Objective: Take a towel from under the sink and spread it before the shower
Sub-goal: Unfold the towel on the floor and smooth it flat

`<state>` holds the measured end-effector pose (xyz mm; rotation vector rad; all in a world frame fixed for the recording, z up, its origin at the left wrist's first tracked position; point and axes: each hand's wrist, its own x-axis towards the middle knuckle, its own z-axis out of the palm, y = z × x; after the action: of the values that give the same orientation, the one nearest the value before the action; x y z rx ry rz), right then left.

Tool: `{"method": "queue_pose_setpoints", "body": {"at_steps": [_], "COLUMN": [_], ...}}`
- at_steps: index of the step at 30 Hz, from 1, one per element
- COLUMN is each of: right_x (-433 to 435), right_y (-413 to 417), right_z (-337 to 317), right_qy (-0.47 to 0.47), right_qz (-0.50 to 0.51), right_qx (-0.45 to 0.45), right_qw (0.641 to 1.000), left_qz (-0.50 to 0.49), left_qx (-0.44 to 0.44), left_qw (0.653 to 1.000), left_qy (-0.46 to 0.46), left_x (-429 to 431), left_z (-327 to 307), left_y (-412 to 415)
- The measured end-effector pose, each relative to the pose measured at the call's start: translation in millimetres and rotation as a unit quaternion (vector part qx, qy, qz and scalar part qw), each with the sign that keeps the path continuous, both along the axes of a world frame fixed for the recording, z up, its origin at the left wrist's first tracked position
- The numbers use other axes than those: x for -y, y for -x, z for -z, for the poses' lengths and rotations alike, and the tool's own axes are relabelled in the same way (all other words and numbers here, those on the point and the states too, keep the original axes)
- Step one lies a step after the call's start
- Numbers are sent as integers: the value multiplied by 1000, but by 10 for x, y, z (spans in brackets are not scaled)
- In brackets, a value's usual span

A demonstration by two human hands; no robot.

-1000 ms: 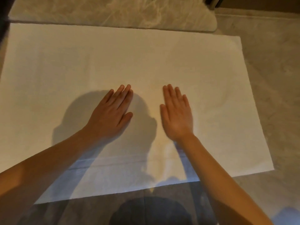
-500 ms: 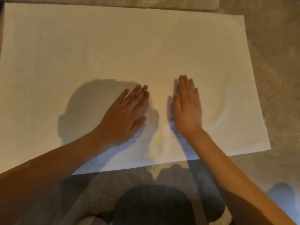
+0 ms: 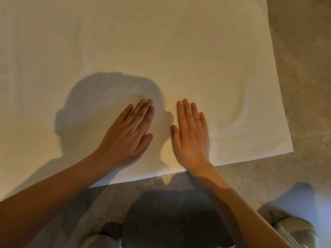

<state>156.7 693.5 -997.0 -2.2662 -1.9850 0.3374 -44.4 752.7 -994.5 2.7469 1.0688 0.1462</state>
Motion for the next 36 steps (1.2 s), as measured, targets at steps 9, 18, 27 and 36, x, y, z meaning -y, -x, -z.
{"method": "queue_pose_setpoints", "body": {"at_steps": [9, 18, 27, 36], "right_x": [218, -145, 90, 399], "right_y": [-698, -443, -1003, -1760], "right_z": [-120, -262, -51, -81], "right_qy": [-6, -49, -5, 9], "right_qz": [187, 86, 109, 214], "right_qx": [-1, -53, -7, 19], "right_qw": [982, 994, 994, 977], "left_qz": [-3, 124, 170, 170], "left_qx": [-2, 26, 13, 8], "left_qw": [1000, 991, 985, 985], "left_qy": [21, -32, -4, 2], "left_x": [17, -300, -291, -295], "left_z": [-27, -167, 66, 85], "left_y": [-1, -727, -1282, -1272]}}
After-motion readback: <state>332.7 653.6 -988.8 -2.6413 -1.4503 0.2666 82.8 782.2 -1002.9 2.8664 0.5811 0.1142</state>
